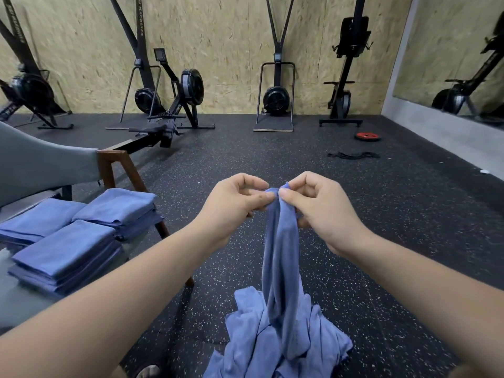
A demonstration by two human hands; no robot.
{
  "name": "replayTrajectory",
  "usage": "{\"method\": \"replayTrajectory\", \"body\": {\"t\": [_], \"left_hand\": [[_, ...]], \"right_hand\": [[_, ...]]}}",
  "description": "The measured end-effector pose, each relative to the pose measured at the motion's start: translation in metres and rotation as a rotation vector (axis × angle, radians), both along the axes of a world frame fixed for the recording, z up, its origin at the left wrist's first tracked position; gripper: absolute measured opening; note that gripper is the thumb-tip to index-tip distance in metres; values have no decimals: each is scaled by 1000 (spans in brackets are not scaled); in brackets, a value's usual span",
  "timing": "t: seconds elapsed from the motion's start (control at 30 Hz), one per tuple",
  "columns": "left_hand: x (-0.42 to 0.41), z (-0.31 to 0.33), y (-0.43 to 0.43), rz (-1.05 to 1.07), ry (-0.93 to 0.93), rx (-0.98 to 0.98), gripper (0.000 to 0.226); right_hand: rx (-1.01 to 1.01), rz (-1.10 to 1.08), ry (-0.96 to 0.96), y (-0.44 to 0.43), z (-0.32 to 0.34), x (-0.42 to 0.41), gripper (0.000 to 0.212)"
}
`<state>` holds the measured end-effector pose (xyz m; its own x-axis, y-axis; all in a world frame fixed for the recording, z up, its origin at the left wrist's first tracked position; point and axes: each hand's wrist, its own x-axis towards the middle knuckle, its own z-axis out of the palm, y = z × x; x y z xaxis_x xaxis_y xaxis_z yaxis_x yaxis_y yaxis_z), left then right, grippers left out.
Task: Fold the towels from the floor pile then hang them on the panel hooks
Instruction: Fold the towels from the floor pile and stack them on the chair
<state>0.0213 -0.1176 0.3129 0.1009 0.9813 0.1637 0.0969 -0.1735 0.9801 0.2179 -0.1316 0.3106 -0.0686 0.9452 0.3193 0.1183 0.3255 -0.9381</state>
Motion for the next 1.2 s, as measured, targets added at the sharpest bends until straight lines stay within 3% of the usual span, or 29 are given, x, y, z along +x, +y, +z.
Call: {"method": "replayTrajectory", "body": {"t": [0.1,0.27,0.5,0.73,0.9,1.03,1.2], "left_hand": [[2,2,-4,55,6,97,23],[2,8,-10,69,88,207,7],[3,10,-11,99,243,225,9],[-1,14,-16,137,219,250,14],[-5,12,-11,198,351,325,12],[-14,17,-7,66,396,314,12],[-23,17,-7,-36,476,312,10]], "right_hand": [[65,15,-70,-2,-1,-1,12],[189,-55,-224,-5,3,1,7],[286,-111,-379,-10,5,-1,8],[63,106,-166,-14,5,-4,42],[36,139,-147,-14,6,-3,33],[206,23,-458,-5,8,8,21],[142,169,-632,-6,8,17,21]]}}
